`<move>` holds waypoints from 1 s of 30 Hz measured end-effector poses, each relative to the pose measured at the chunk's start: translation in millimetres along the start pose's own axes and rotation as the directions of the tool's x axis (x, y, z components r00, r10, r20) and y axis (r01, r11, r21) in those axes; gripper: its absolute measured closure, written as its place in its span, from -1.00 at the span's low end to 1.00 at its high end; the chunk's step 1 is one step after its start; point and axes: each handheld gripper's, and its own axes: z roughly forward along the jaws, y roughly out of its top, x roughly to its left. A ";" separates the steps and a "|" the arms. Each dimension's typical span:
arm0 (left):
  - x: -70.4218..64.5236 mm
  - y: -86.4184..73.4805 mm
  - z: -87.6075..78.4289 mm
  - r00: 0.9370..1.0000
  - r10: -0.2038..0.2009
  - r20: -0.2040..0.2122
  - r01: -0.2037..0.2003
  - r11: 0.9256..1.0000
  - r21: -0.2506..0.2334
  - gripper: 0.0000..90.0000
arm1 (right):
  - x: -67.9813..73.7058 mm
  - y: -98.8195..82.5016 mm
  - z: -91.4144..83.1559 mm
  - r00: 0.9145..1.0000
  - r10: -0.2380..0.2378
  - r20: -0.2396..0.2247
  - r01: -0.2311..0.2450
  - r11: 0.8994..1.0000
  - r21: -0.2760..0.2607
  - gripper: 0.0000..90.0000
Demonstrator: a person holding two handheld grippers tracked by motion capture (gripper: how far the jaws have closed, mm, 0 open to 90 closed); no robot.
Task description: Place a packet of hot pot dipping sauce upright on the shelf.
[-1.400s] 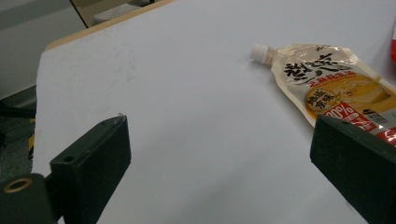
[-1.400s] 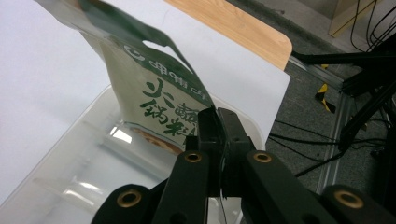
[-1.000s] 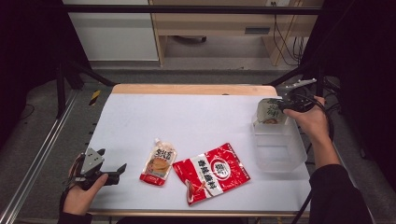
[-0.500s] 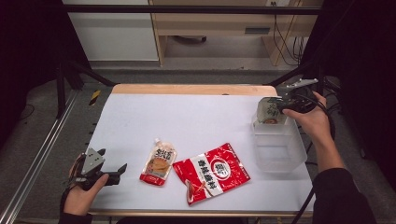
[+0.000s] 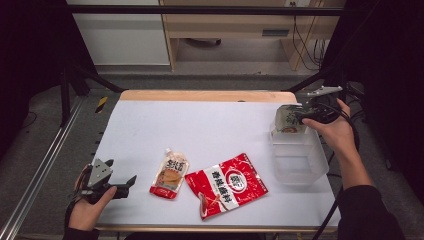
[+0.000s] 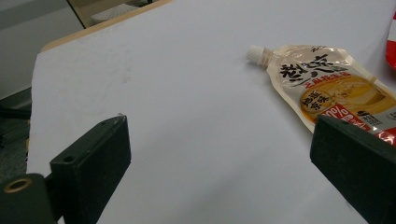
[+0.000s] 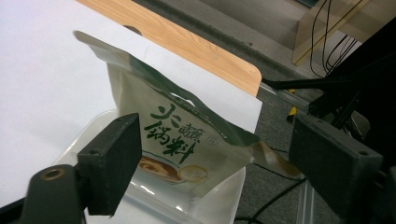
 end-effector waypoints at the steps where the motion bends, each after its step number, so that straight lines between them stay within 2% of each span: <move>1: -0.1 0.1 0.0 1.000 0.001 0.001 -0.001 1.000 0.000 -0.88 | 0.8 -0.2 -2.9 1.000 0.000 -0.001 0.000 1.000 -0.010 -0.63; 12: -1.5 0.8 0.0 1.000 0.007 0.004 -0.007 1.000 0.002 -0.88 | 14.7 -4.3 -42.3 0.999 -0.029 -0.025 0.027 0.997 -0.075 -0.68; 18: -1.7 0.8 -0.2 1.000 0.006 0.005 -0.006 1.000 0.002 -0.88 | 31.5 -11.4 -56.3 0.997 -0.055 -0.056 0.049 0.993 -0.104 -0.72; 21: -2.0 0.8 0.1 1.000 0.007 0.008 -0.007 1.000 0.003 -0.88 | 44.3 -12.0 -63.2 0.995 -0.069 -0.076 0.060 0.991 -0.121 -0.75; 25: -2.8 1.0 0.4 1.000 0.009 0.012 -0.010 1.000 0.006 -0.88 | 68.4 -11.9 -72.8 0.989 -0.100 -0.110 0.082 0.984 -0.157 -0.78; 30: -3.8 1.2 0.3 1.000 0.013 0.020 -0.013 1.000 0.008 -0.89 | 105.1 -13.8 -76.5 0.976 -0.138 -0.170 0.109 0.979 -0.173 -0.81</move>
